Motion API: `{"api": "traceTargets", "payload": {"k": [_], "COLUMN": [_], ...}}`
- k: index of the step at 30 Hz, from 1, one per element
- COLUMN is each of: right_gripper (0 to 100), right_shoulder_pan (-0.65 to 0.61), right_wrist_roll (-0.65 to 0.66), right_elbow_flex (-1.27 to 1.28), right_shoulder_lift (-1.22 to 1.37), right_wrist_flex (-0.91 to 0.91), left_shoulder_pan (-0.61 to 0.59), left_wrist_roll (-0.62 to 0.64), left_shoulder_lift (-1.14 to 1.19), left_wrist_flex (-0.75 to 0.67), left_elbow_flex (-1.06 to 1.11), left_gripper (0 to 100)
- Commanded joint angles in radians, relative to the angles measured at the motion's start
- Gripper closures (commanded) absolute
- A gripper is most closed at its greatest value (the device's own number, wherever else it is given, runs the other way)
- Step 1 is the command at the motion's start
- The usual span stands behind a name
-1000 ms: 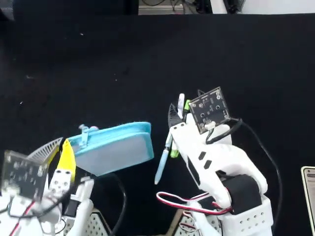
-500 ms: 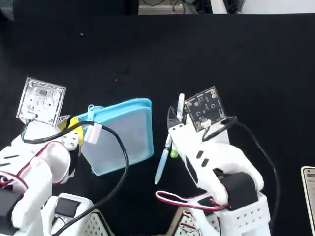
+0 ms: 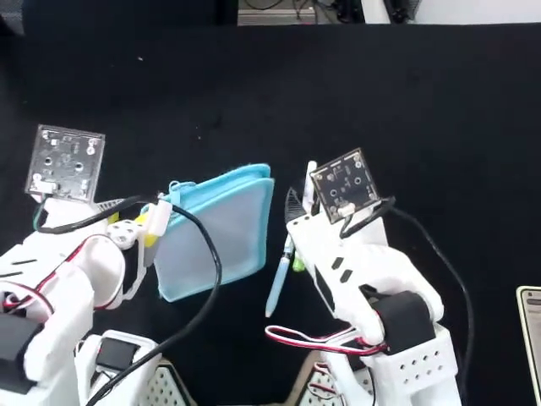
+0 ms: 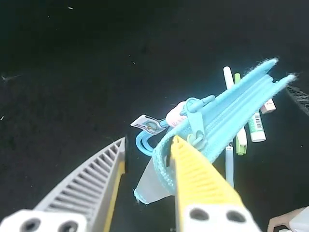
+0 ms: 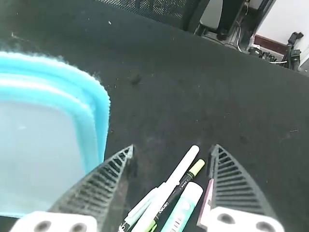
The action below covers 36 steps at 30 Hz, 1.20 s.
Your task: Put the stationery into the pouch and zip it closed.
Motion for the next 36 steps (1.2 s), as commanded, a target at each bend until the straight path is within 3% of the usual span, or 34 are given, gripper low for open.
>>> {"api": "traceTargets", "payload": {"k": [1,10,19,28,32,36], "right_gripper": [75.8,75.8,75.8,75.8,75.8,75.8], "right_shoulder_pan": [-0.006,-0.006,-0.006,-0.006,-0.006,-0.002], "right_wrist_roll": [-0.006,-0.006,-0.006,-0.006,-0.006,-0.063], "right_elbow_flex": [-0.004,-0.004,-0.004,-0.004,-0.004,0.01], "right_shoulder_lift": [-0.01,-0.01,-0.01,-0.01,-0.01,0.018], "right_wrist_flex": [-0.025,-0.023,-0.023,-0.018,-0.017,-0.018], "left_shoulder_pan": [0.022,0.022,0.022,0.01,-0.127,-0.277], "left_wrist_roll": [0.003,0.005,0.005,0.003,0.006,0.0], "left_shoulder_lift": [0.035,0.035,0.035,0.035,0.035,0.034], "left_wrist_flex": [0.018,0.017,0.015,0.006,-0.181,-0.233], "left_elbow_flex": [-0.056,-0.099,-0.311,-0.165,-0.051,0.051], "left_gripper": [84,84,84,84,84,84]}}
